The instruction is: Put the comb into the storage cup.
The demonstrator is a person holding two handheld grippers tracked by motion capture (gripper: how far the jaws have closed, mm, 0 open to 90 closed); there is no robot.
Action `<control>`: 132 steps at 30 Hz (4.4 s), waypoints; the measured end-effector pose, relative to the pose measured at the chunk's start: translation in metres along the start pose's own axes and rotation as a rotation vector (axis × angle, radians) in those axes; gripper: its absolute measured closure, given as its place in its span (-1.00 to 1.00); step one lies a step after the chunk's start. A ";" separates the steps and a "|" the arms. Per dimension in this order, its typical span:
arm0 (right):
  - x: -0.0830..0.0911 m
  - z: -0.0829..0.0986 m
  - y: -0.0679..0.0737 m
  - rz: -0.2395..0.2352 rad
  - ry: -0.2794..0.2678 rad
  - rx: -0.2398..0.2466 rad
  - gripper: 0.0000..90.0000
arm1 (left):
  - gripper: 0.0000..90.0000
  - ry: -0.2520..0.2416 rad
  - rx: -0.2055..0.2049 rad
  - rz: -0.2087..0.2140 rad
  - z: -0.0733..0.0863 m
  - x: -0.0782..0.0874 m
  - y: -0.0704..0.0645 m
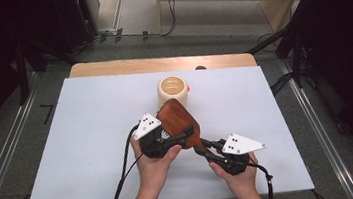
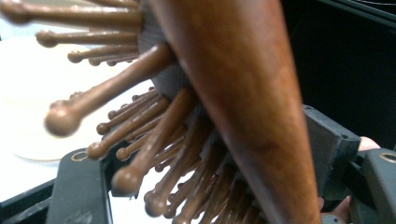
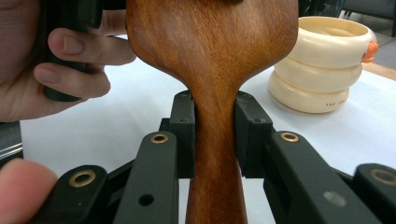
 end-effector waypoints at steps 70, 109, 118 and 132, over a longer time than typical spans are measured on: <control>0.065 0.033 -0.084 0.157 -0.068 -0.111 -1.00 | 0.23 -0.023 -0.081 0.036 -0.044 0.035 0.036; 0.107 0.068 -0.112 0.237 -0.036 -0.143 -1.00 | 0.23 -0.061 -0.091 -0.007 -0.081 0.026 0.071; 0.105 0.068 -0.110 0.232 -0.035 -0.135 -1.00 | 0.23 -0.068 -0.097 -0.019 -0.091 0.025 0.077; 0.105 0.068 -0.111 0.229 -0.041 -0.136 -1.00 | 0.23 -0.074 -0.096 -0.030 -0.105 0.017 0.087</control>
Point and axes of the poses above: each handheld gripper's, and its own axes: x roughly backward along the jaws, z roughly out of its underside, y roughly to its left, the point moved 9 cm from there along -x, roughly forward along the jaws, and after that the axes turned 5 degrees about -x, right-handed, at the moved point
